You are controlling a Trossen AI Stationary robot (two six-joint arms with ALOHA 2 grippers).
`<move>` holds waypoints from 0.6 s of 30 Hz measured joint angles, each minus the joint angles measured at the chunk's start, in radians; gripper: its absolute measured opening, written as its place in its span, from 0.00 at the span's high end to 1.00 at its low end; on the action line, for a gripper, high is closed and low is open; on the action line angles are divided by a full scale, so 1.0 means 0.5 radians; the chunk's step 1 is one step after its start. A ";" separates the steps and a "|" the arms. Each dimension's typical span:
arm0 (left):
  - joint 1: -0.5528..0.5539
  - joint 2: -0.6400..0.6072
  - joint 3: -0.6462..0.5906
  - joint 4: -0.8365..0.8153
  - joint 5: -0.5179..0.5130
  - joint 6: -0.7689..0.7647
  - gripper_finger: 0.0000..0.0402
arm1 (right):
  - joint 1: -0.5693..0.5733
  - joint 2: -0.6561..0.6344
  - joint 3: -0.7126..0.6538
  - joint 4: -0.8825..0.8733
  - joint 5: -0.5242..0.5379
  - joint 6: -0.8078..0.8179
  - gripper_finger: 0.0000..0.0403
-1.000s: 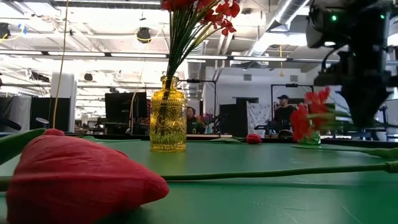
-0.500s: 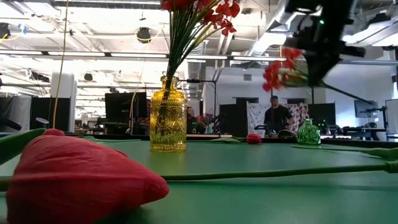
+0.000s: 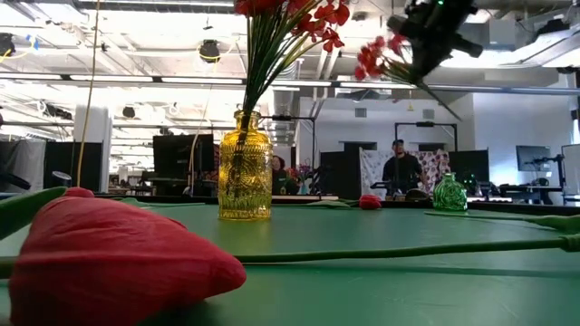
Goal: Sort flowers into vase by color
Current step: Put the red flowers into the yellow vase
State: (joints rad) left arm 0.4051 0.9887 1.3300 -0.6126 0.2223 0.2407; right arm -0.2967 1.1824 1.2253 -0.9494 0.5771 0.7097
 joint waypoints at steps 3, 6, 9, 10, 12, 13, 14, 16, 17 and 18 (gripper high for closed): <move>0.052 -0.035 0.000 0.012 0.001 0.015 0.51 | -0.046 0.000 0.017 0.196 0.002 -0.185 0.88; 0.107 -0.054 0.000 0.016 0.010 0.016 0.51 | -0.082 0.000 0.024 0.419 -0.001 -0.356 0.88; 0.170 -0.054 0.000 0.042 0.079 0.008 0.51 | -0.101 0.000 0.024 0.650 -0.013 -0.514 0.88; 0.193 -0.051 0.000 0.064 0.103 0.000 0.51 | -0.108 0.000 0.024 0.739 -0.018 -0.569 0.88; 0.238 -0.029 0.001 0.104 0.164 -0.006 0.51 | -0.122 0.000 0.024 0.898 -0.055 -0.660 0.88; 0.261 -0.012 0.002 0.116 0.192 -0.016 0.51 | -0.131 0.000 0.024 0.982 -0.068 -0.699 0.88; 0.286 0.004 0.002 0.120 0.217 -0.020 0.51 | -0.137 0.000 0.024 1.055 -0.083 -0.736 0.88; 0.341 0.045 0.002 0.117 0.273 -0.026 0.51 | -0.155 0.000 0.024 1.186 -0.123 -0.792 0.88; 0.368 0.065 0.002 0.117 0.301 -0.027 0.51 | -0.165 0.000 0.024 1.245 -0.138 -0.813 0.88; 0.397 0.083 0.002 0.118 0.339 -0.030 0.51 | -0.176 0.000 0.024 1.300 -0.158 -0.841 0.88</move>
State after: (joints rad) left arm 0.6034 1.0304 1.3308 -0.5537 0.3916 0.2259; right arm -0.3845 1.1824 1.2373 -0.2995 0.4980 0.2891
